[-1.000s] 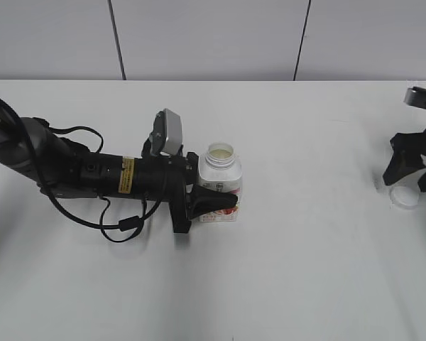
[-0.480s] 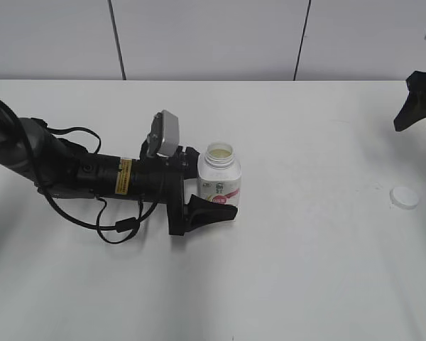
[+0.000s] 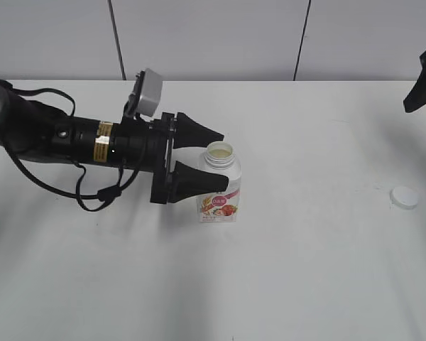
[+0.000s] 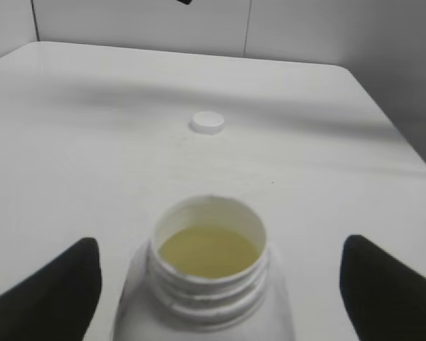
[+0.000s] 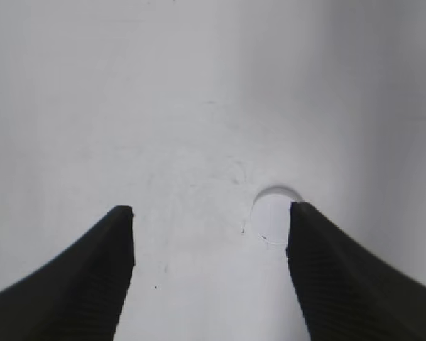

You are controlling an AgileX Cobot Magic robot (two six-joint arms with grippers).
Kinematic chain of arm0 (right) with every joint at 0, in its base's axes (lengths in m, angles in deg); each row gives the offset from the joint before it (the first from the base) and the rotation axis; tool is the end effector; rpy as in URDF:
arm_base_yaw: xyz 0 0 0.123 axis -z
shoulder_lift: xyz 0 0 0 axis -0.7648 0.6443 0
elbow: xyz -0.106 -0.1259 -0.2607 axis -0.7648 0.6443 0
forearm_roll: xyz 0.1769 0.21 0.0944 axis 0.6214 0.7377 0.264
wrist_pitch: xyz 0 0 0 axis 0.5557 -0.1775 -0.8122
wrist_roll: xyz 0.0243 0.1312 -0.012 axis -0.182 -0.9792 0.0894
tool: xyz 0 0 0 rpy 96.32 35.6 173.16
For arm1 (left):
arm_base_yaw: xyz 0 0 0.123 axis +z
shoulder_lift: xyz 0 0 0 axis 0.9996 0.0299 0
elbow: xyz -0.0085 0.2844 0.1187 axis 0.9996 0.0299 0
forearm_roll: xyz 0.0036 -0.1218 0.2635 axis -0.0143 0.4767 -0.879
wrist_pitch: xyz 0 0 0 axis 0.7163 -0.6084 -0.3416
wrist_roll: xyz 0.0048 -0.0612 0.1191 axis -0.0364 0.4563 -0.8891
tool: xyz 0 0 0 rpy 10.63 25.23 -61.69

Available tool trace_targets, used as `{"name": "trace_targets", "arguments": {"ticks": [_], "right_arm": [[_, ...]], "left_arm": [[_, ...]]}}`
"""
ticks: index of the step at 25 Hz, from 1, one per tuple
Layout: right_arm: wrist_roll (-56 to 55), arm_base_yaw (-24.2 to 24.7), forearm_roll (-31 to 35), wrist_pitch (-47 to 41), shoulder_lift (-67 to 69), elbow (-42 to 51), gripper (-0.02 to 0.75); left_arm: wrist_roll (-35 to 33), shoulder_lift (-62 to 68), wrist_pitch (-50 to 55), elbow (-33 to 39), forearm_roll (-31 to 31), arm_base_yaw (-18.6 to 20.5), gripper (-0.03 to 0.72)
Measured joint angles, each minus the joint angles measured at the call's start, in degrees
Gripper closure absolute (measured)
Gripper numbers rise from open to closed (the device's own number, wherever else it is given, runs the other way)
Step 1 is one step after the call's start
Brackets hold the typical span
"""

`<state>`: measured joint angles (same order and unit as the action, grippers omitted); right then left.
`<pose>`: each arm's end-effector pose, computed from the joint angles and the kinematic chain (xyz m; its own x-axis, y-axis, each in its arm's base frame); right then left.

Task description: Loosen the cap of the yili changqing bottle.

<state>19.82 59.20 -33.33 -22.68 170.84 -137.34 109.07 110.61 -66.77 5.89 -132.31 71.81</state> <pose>0.4379 -0.0247 0.2128 -0.9497 0.0387 -0.3107 -0.0586 0.9528 0.2978 0.3741 -0.2405 0.0851 -0.0466 0.2676 -0.9624 0.9987 -0.0058 -0.0500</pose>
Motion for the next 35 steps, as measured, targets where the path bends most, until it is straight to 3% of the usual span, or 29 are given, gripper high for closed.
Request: {"name": "trace_targets", "arguments": {"ticks": [6, 9, 14, 17, 20, 23, 25, 30, 35], "right_arm": [[-0.4, 0.0, 0.0, -3.3, -2.1, -3.3, 0.206], [-1.4, 0.0, 0.0, -5.8, -2.7, -5.3, 0.206], [-2.3, 0.0, 0.8, -10.5, -3.4, -7.9, 0.206], [-2.5, 0.0, 1.3, -10.8, -4.3, -8.3, 0.206], [-2.7, 0.0, 1.5, -11.0, -4.8, -8.9, 0.206], [-2.7, 0.0, 1.7, -11.1, -4.9, -9.4, 0.206], [-2.8, 0.0, 1.7, -11.1, -4.9, -9.8, 0.206], [-2.8, 0.0, 1.7, -11.1, -4.9, -10.3, 0.206], [-3.6, 0.0, 1.7, -11.2, -4.9, -10.7, 0.207]], "left_arm": [[8.7, -8.9, -0.1, 0.0, -5.5, 1.5, 0.092], [15.6, -14.3, 6.0, 0.0, -7.5, 3.1, 0.092], [31.5, -23.0, 35.3, 0.0, -17.3, 4.2, 0.095], [39.8, -25.9, 54.1, 0.0, -18.1, 4.5, 0.095], [43.3, -26.8, 67.8, 0.0, -14.9, 5.3, 0.095], [42.4, -26.8, 75.8, 0.7, -9.2, 5.8, 0.095], [37.0, -26.8, 78.3, 1.1, -1.0, 5.9, 0.095], [9.2, -26.8, 89.8, 0.5, 30.4, 5.4, 0.095], [-16.7, -28.3, 103.8, -4.7, 60.8, 4.0, 0.104]]}}
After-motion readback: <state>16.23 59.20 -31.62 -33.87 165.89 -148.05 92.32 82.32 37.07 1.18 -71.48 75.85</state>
